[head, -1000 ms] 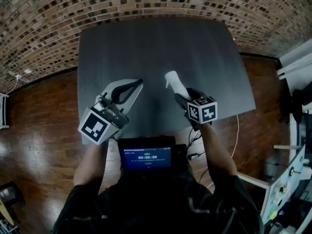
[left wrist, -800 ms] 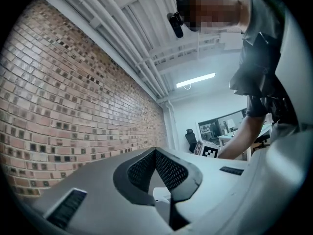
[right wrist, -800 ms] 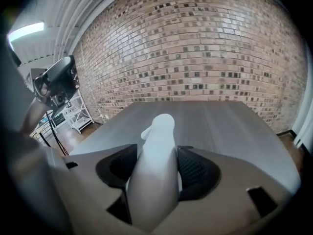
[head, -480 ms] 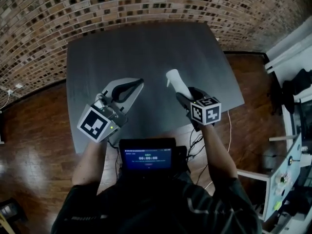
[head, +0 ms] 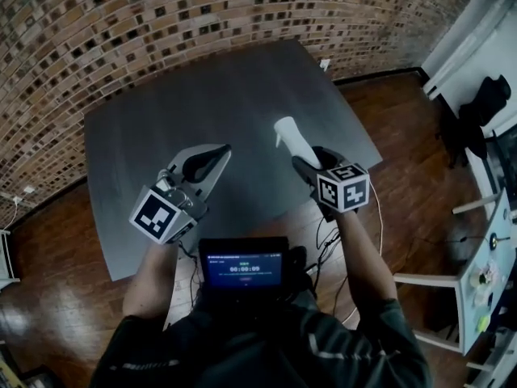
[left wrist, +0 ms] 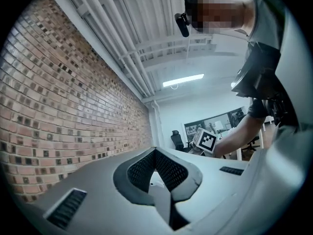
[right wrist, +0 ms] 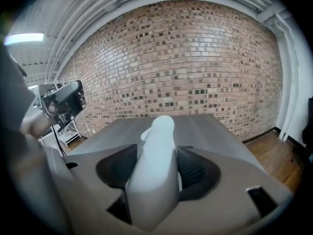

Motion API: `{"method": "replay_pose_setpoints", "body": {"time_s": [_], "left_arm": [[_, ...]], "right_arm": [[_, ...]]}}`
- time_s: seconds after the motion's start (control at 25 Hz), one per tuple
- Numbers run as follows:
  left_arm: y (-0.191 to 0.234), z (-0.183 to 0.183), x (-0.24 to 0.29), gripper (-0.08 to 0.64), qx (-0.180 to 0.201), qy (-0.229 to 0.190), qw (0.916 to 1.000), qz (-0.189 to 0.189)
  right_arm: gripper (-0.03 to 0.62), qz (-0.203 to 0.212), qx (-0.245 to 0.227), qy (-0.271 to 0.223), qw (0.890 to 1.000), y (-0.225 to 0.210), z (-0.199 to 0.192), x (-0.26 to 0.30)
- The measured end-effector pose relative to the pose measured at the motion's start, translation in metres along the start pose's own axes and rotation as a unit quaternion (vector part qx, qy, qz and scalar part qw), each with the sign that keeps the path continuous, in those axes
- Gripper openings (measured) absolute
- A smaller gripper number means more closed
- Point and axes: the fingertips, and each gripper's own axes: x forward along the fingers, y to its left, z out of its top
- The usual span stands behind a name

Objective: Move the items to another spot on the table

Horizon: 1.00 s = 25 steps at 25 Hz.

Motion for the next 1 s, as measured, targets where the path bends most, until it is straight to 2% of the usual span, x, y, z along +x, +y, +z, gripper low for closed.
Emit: {"method": "replay_pose_setpoints", "body": {"time_s": [0.16,0.32,0.52,0.64,0.8,1.0], "left_arm": [[-0.035,-0.009,0.064,-0.003,-0.001,0.006,1.0,-0.004],[-0.065,-0.012,0.13,-0.003,0.014,0.016,0.9997,-0.01],[-0.092,-0.022,0.193,-0.003,0.019,0.014,0.9996,0.013],[-0.096,-0.02,0.214,-0.003,0.043,0.022,0.9985,0.027],[-0.089,-0.017,0.225,-0.003,0.039,0.03,0.998,0.039],[-0.057,-0.021,0.218,-0.003,0.04,0.052,0.9959,0.063]], "right_arm": [[0.264,-0.001,0.002,-0.01,1.0,-0.061,-0.006,-0.031],[0.264,0.012,0.006,-0.033,0.999,-0.118,0.001,-0.053],[0.264,0.036,-0.013,-0.032,0.999,-0.178,0.001,-0.075],[0.264,0.053,-0.028,-0.028,0.998,-0.199,0.008,-0.075],[0.264,0.068,-0.031,-0.03,0.997,-0.21,0.022,-0.071],[0.262,0.095,-0.041,-0.03,0.994,-0.205,0.049,-0.041]]}}
